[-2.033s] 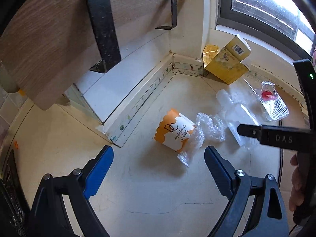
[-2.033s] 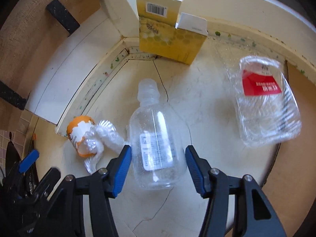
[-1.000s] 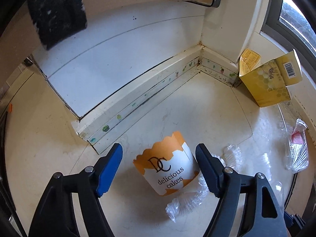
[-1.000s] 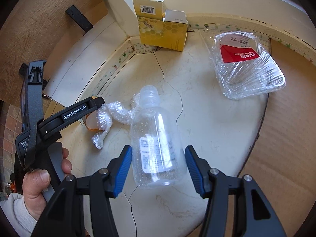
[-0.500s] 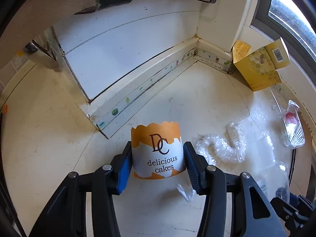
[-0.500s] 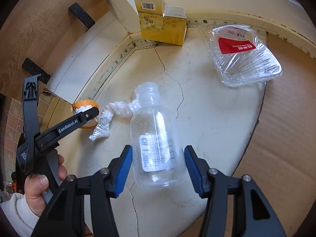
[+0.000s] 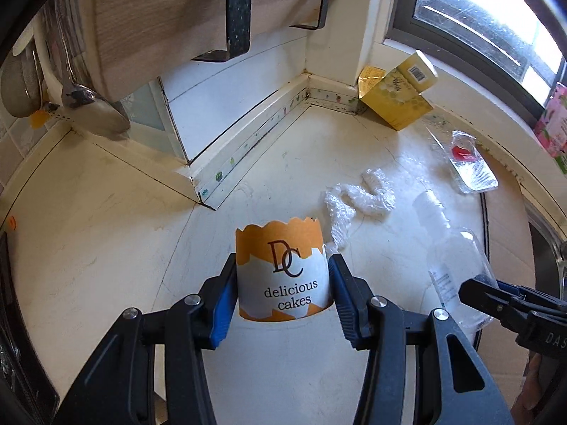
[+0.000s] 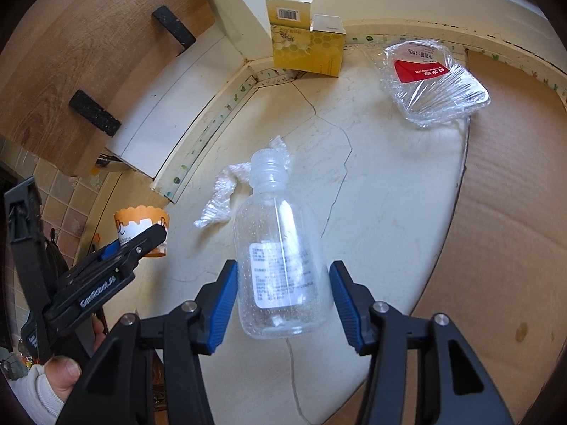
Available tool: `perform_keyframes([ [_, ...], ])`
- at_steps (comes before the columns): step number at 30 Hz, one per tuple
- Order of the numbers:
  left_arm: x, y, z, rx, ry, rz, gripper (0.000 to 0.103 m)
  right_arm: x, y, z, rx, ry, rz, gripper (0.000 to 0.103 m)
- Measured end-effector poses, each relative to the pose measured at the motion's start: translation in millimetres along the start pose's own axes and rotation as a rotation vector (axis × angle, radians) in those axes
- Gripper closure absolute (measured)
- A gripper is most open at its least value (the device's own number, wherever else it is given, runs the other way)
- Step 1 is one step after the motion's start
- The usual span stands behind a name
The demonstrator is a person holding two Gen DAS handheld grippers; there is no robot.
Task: Collect trash
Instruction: 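Carry the paper cup and clear bottle down over the bin and open both grippers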
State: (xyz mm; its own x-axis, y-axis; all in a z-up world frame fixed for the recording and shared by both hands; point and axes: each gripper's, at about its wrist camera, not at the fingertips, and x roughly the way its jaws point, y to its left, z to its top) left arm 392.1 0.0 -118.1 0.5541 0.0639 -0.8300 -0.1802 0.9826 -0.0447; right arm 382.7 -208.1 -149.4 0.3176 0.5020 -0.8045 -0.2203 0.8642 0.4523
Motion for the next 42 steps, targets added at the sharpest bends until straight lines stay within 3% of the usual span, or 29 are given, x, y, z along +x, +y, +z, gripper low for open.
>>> perform_keyframes([
  [7, -37.7, 6.8, -31.1, 0.088, -0.006, -0.121, 0.055, -17.8, 45.2, -38.7, 0.021, -0.032, -0.063, 0.051],
  [17, -96.2, 53.1, -95.9, 0.189, -0.046, -0.287, 0.055, -51.3, 126.7, -142.5, 0.071, -0.102, -0.167, 0.051],
  [23, -105.5, 79.0, -140.0, 0.194, -0.001, -0.352, 0.055, -51.7, 160.7, -205.4, 0.092, -0.058, -0.211, 0.051],
  [28, -107.2, 100.1, -168.9, 0.167, 0.040, -0.354, 0.055, -52.7, 177.3, -237.7, 0.063, -0.015, -0.214, 0.051],
  [33, -91.7, 120.7, -202.5, 0.083, 0.115, -0.312, 0.055, -26.0, 166.9, -264.3, 0.066, 0.069, -0.181, 0.051],
  [42, -2.6, 127.0, -301.7, 0.058, 0.254, -0.228, 0.055, 101.5, 83.0, -337.7, 0.227, 0.271, -0.126, 0.050],
])
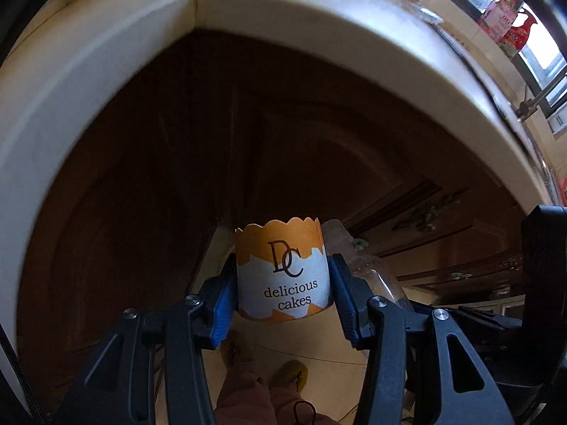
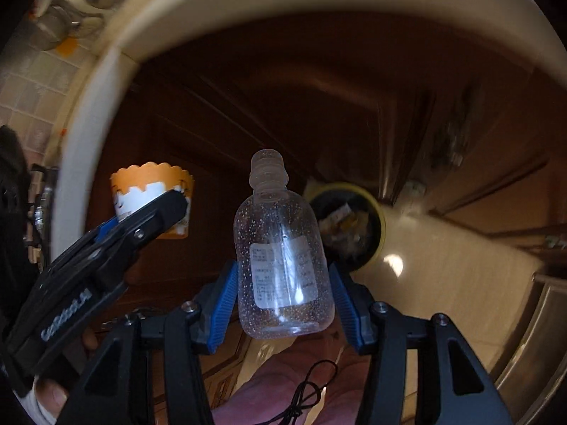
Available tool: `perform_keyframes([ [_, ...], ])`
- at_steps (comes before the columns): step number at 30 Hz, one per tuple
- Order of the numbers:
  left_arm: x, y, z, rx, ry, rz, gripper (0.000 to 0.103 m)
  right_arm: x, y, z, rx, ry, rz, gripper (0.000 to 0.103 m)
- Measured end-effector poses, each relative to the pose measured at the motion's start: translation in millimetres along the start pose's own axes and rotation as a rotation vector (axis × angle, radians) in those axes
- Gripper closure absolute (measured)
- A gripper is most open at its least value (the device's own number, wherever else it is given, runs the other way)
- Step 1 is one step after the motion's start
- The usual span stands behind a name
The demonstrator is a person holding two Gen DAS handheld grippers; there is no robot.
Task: Collect trash
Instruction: 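Carry the paper cup and clear bottle down over the bin and open both grippers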
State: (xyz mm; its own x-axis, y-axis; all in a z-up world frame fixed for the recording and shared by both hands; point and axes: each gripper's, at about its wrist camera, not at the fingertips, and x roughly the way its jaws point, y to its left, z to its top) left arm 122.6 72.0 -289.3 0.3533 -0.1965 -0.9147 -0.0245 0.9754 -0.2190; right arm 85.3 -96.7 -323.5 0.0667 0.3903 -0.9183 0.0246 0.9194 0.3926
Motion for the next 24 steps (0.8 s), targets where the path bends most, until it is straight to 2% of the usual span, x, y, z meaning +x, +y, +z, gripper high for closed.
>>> perform_keyframes([
  [5, 69.0, 30.1, -18.9, -0.048, 0.069, -0.032, 0.054, 73.5, -33.5, 0.6, 0.059, 0.063, -0.006, 0.050],
  [8, 102.5, 43.8, -24.4, -0.042, 0.114, -0.063, 0.053, 102.1, -45.0, 5.9, 0.076, 0.067, -0.021, 0.049],
  [10, 119.3, 48.9, -26.0, -0.020, 0.128, -0.053, 0.051, 116.0, -51.4, 9.6, 0.089, 0.052, -0.021, 0.046],
  [12, 133.5, 49.2, -26.7, -0.004, 0.139, -0.046, 0.047, 123.6, -56.2, 14.3, 0.104, 0.022, -0.034, 0.046],
  [15, 145.6, 51.3, -28.7, -0.005, 0.136, -0.009, 0.032, 131.4, -60.9, 16.9, 0.102, -0.014, -0.080, 0.046],
  [24, 157.8, 55.0, -34.8, -0.056, 0.149, 0.009, 0.030, 130.1, -66.8, 5.7, 0.090, 0.041, -0.081, 0.046],
])
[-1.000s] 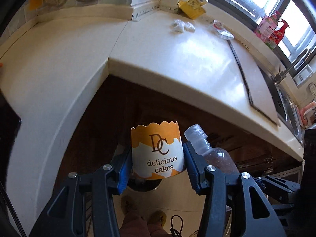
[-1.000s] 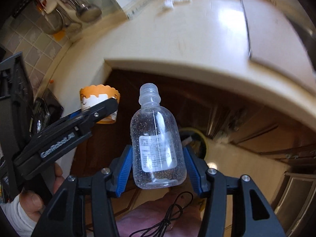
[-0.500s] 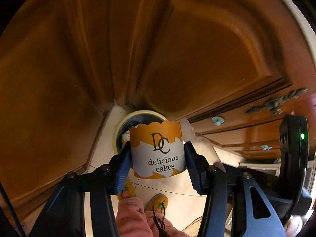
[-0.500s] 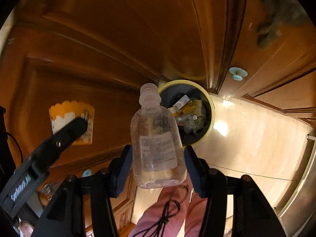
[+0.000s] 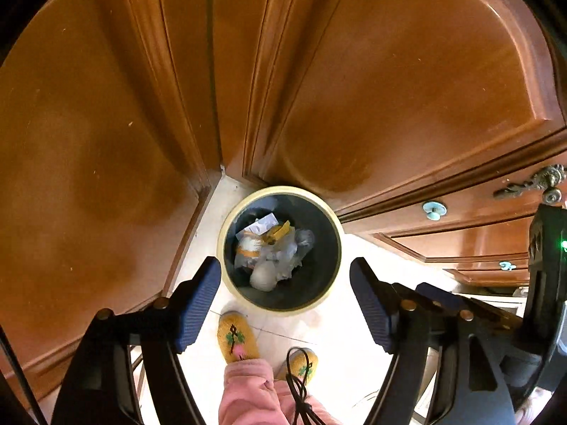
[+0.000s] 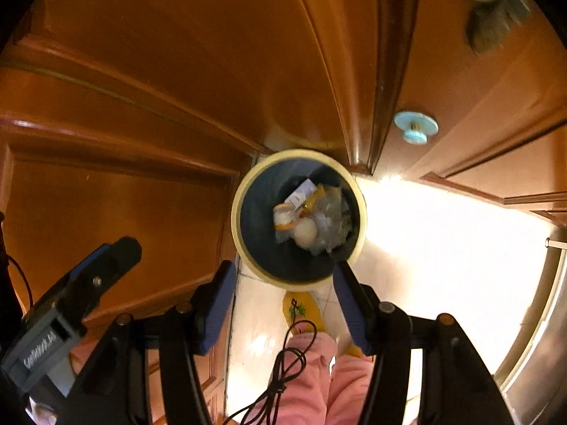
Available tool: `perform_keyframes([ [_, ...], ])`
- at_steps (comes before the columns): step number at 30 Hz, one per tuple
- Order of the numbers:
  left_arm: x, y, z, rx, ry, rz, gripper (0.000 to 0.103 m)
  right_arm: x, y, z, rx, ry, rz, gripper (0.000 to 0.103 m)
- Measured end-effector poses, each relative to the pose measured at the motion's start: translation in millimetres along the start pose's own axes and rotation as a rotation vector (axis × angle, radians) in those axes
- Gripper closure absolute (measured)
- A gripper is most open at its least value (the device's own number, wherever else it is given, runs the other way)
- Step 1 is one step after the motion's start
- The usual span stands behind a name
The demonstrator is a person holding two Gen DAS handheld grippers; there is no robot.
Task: Collect trash
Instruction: 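Carry the paper cup and clear bottle down over the bin and open both grippers, then raise both open tools back over the counter toward the remaining trash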
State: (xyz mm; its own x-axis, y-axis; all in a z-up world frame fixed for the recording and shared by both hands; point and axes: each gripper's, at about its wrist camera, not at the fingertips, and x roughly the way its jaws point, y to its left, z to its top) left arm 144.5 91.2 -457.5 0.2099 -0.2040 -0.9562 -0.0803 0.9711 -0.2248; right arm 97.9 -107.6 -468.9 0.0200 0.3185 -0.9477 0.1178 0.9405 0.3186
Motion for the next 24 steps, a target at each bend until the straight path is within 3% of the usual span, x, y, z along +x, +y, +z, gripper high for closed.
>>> perform_keyframes([
  [5, -21.1, -15.3, -9.6, 0.046, -0.002, -0.008, 0.030, -28.8, 12.5, -15.6, -0.068, -0.001, 0.013, 0.046],
  [11, -81.3, -37.0, -13.2, 0.056, -0.042, -0.007, 0.030, -89.8, 35.1, -35.0, -0.129, -0.028, 0.031, 0.046],
  [17, -170.6, -57.4, -6.8, 0.063, -0.107, -0.034, 0.030, -186.0, 64.3, -51.5, -0.191, -0.120, 0.038, 0.046],
  [24, -286.5, -97.8, 6.6, 0.174, -0.256, -0.032, 0.030, -295.0, 83.3, -58.4, -0.265, -0.280, 0.008, 0.046],
])
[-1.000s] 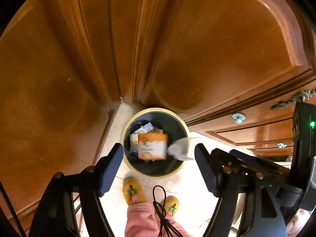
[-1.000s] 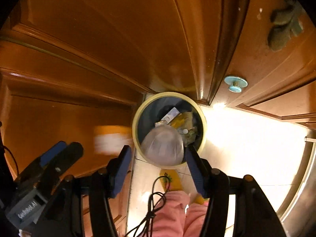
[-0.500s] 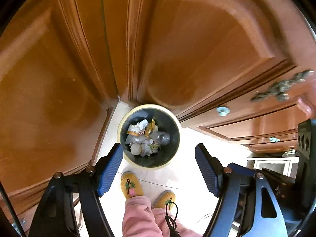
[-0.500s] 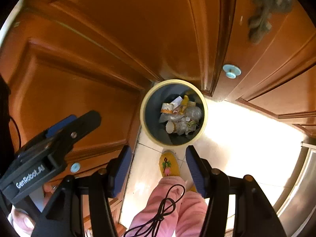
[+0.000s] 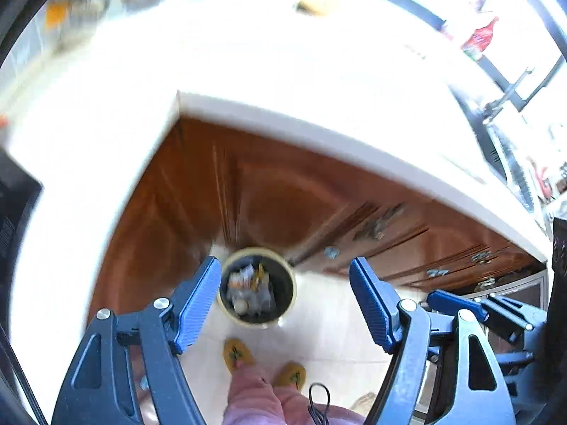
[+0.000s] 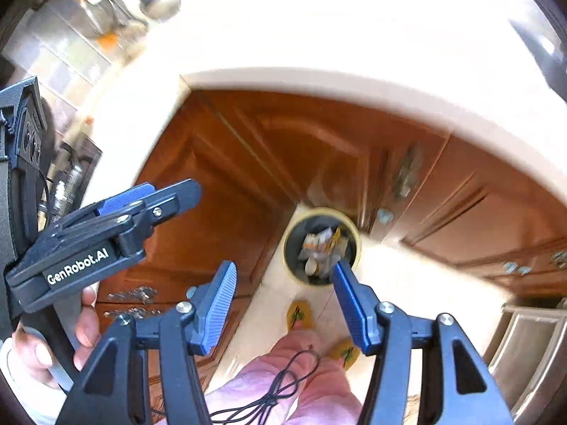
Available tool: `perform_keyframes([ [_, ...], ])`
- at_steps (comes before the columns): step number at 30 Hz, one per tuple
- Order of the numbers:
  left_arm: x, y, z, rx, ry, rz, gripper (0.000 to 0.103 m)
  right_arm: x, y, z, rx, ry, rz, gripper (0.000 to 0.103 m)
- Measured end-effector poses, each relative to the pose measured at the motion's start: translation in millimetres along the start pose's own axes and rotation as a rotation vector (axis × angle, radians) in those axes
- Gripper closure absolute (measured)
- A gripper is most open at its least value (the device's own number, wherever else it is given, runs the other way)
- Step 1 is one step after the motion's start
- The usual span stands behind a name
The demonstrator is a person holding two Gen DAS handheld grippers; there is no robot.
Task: Collect trash
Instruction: 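Raise both open tools back over the counter toward the remaining trash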
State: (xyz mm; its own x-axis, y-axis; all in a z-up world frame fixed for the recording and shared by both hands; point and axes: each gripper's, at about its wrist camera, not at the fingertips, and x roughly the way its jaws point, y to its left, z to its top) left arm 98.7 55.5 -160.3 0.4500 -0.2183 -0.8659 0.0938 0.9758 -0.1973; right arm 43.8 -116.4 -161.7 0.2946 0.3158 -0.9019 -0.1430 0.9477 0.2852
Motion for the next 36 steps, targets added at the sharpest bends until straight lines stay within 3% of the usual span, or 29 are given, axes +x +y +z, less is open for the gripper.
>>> perform_keyframes([
  [8, -68.7, -25.8, 51.9, 0.089, -0.180, 0.021, 0.030, -73.7, 13.8, 25.0, -0.045, -0.143, -0.079, 0.046],
  [21, -92.0, -51.6, 136.3, 0.256, -0.323, -0.001, 0.029, -128.6, 34.3, 90.5, -0.034, -0.323, -0.208, 0.046],
  [36, -45.5, -44.3, 199.4, 0.352, -0.276, -0.002, 0.025, -119.9, 5.6, 138.0, 0.175, -0.345, -0.217, 0.046],
])
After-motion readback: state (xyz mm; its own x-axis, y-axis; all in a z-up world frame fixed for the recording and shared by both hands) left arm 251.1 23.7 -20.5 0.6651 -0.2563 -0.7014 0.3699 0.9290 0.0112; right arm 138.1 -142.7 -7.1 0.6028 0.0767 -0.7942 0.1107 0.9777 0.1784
